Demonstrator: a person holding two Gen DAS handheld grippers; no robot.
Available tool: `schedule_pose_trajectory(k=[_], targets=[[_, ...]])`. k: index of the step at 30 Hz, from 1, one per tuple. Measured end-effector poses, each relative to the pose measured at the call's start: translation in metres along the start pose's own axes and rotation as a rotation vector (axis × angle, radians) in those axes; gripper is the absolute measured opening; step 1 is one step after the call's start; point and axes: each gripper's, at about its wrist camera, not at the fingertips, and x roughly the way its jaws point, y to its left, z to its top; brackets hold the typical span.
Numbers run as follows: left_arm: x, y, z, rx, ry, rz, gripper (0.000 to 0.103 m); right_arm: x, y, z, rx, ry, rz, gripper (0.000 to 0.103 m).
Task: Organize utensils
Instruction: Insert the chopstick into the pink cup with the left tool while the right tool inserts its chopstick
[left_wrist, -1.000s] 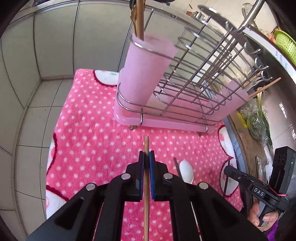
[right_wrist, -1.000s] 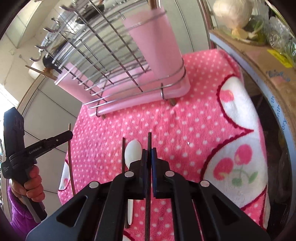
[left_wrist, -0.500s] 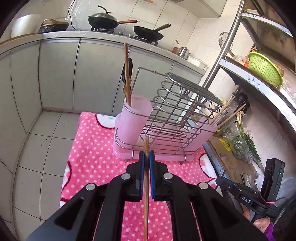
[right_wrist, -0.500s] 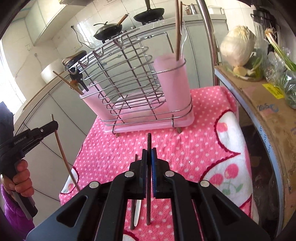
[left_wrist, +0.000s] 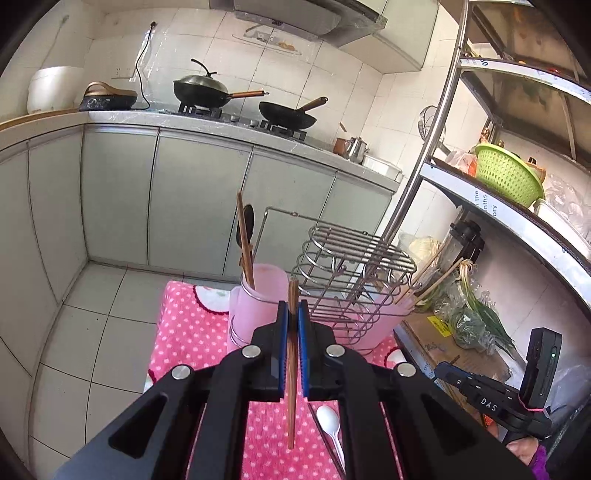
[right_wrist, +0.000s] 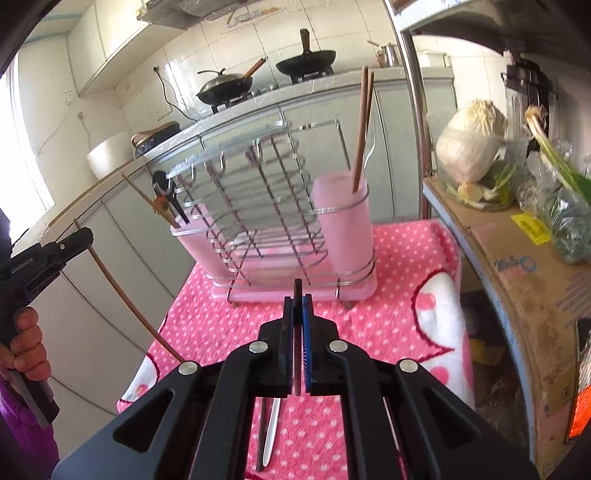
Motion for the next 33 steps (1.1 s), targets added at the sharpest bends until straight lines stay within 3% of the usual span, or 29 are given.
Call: schedule_pose_trajectory(k=[14,23,33], targets=[[-0.031,-0.015,0.056,0.004,-0.144,0.008,0.005,-0.041,0.007,0.065,-0.044,-0.187,-0.028,0.004],[-0.051,-0.029,0.102,0.044,-0.28,0.042,0.005,-0.057,0.016,0.106,-0.06,-0.308,-0.031,0.004],[-0.031,-0.033,0.128,0.074,-0.354,0.118,0.005,-0.048,0.031,0.134,-0.144,-0.415,-0.079,0.004]])
